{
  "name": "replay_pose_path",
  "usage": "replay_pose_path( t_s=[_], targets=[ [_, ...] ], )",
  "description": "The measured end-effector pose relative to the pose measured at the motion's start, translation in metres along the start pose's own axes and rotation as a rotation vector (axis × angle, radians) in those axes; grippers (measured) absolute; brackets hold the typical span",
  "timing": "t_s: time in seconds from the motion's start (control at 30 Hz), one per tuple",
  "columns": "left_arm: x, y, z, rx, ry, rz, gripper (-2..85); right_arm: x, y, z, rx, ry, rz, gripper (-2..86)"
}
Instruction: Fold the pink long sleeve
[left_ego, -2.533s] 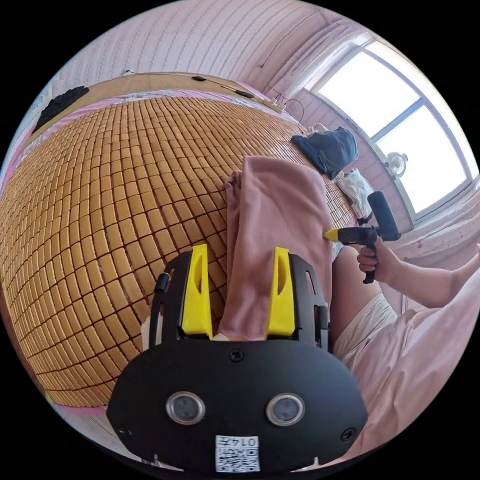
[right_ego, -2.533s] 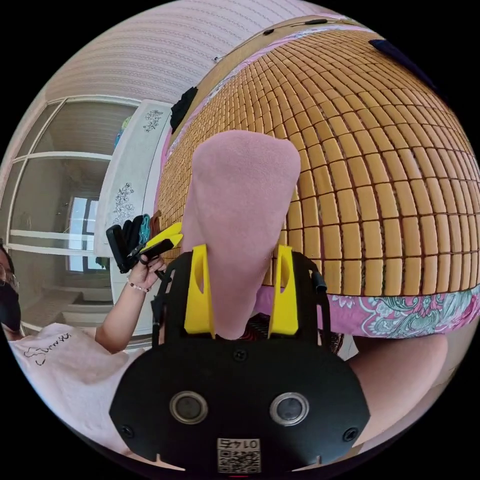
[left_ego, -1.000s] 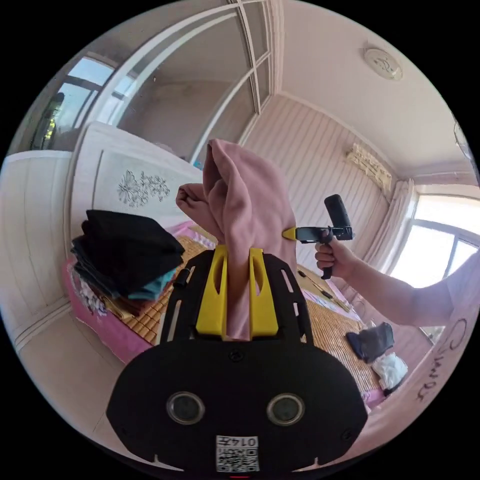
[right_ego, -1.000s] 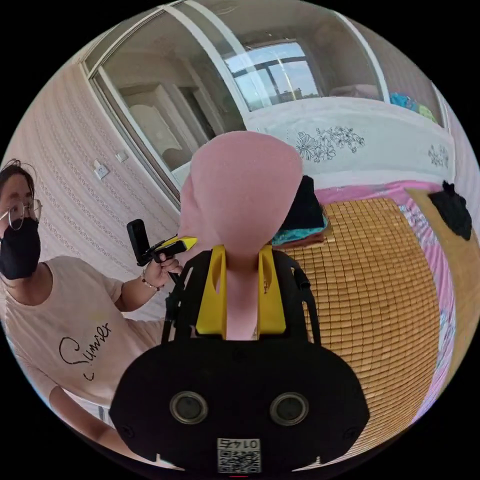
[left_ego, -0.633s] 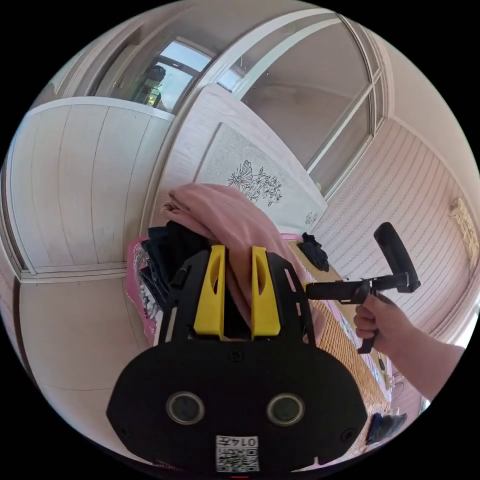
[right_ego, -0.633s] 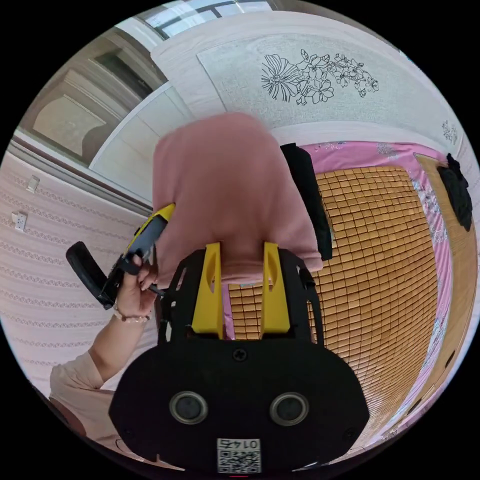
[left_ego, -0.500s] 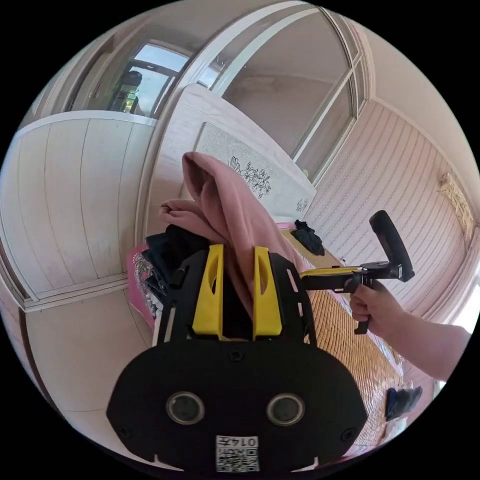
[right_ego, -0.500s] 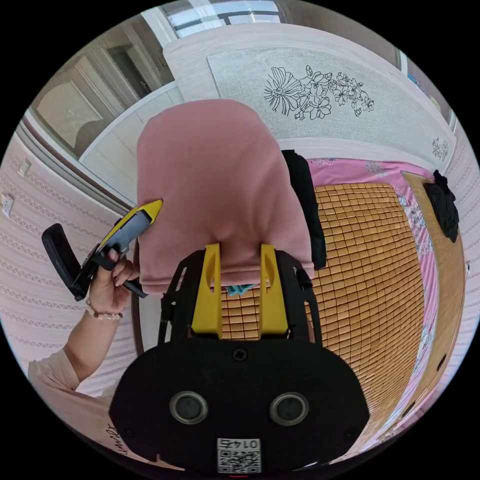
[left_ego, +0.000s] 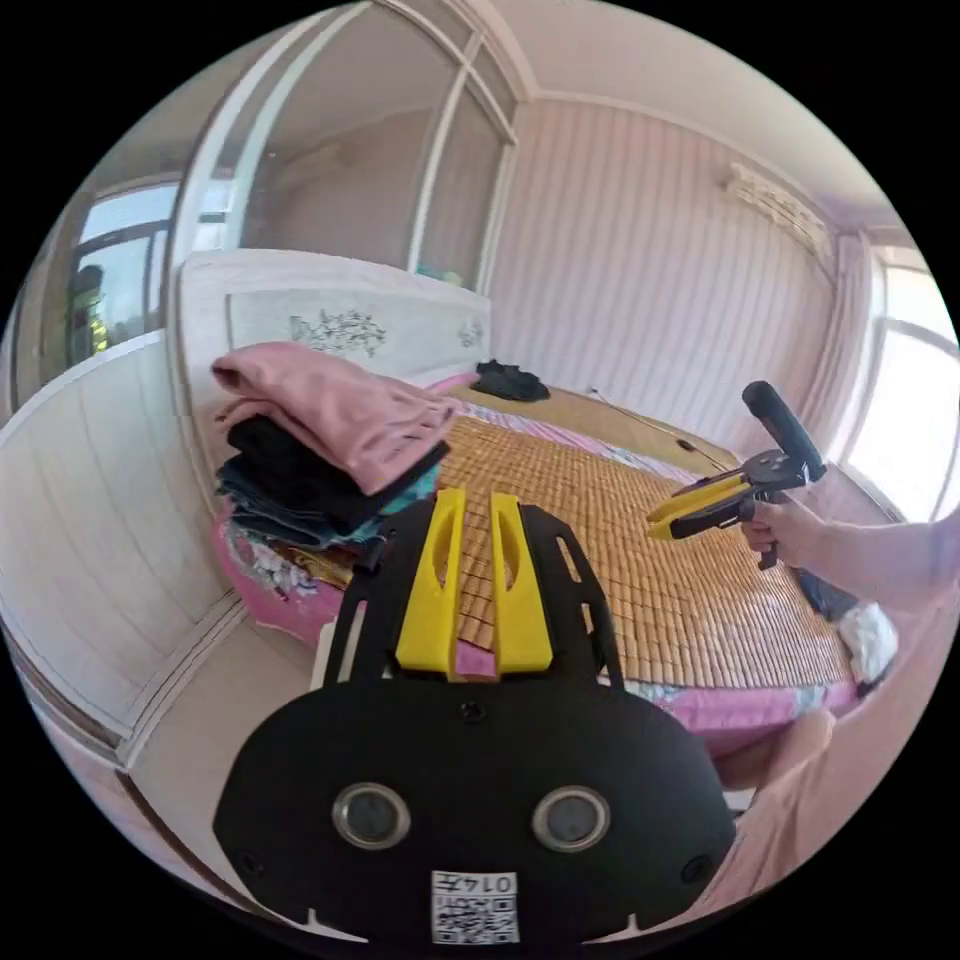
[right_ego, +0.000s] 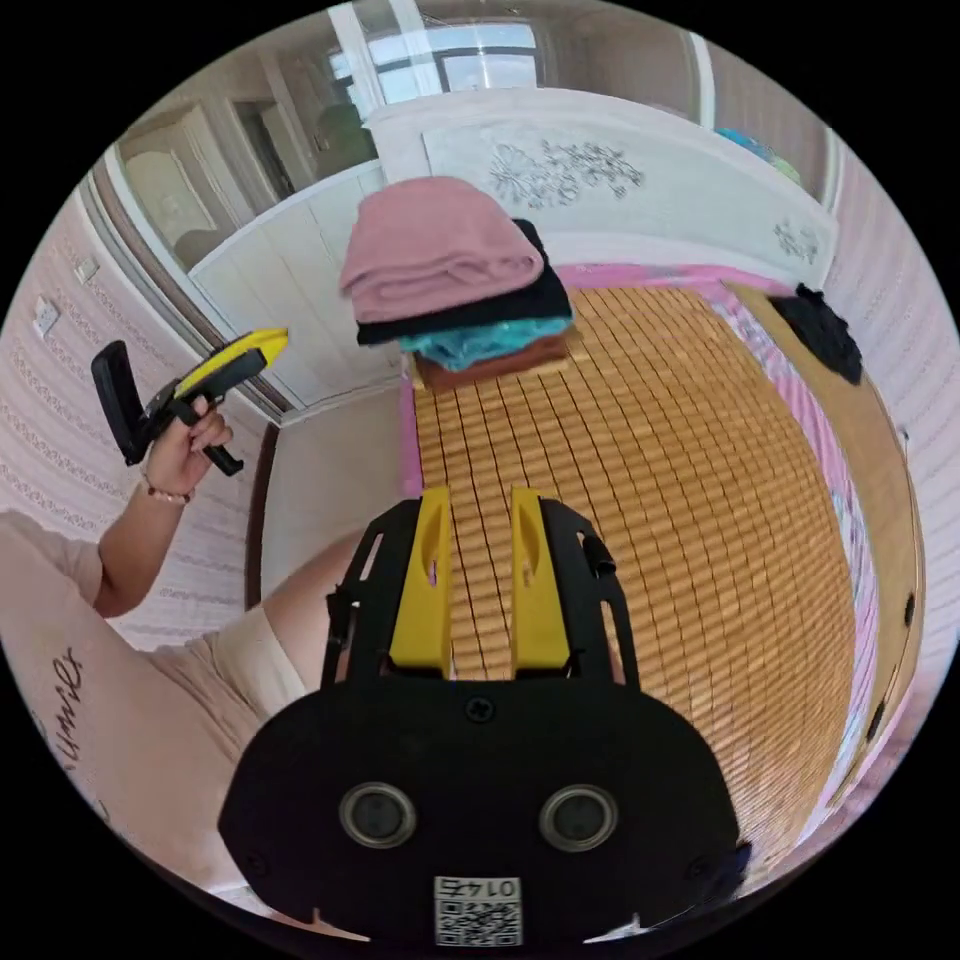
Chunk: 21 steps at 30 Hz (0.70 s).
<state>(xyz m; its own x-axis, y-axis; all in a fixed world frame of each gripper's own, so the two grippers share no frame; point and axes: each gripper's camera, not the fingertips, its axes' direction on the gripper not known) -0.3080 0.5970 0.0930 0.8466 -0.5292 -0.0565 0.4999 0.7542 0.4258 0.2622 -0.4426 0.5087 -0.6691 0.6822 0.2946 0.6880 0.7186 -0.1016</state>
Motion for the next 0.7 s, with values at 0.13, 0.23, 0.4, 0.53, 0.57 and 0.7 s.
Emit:
replay_pose_path(
  t_s=[0.13,0.23,0.4,0.53,0.57,0.7],
  targets=[
    [0.136,0.026,0.032,-0.074,0.361,0.211,5.0,0.023,0.184,-0.011,-0.042,0.089,0.339,8.9],
    [0.24,0.041,0.052,-0.13,0.613,0.377,5.1,0.03,0.322,-0.035,-0.028,0.198,0.675,9.0],
    [0.396,0.064,0.082,-0.241,0.896,0.628,5.9,0.004,0.514,-0.066,0.185,0.382,1.136,9.7],
    [0.524,0.086,0.116,-0.369,1.026,0.819,6.8,-0.012,0.599,-0.062,0.243,0.514,1.321,10.9],
    [0.557,0.092,0.126,-0.384,1.042,0.866,7.0,-0.012,0.621,-0.059,0.247,0.539,1.354,11.4],
    [0.658,0.114,0.159,-0.41,1.048,1.021,7.6,0.013,0.666,-0.048,0.177,0.633,1.366,12.1]
  ],
)
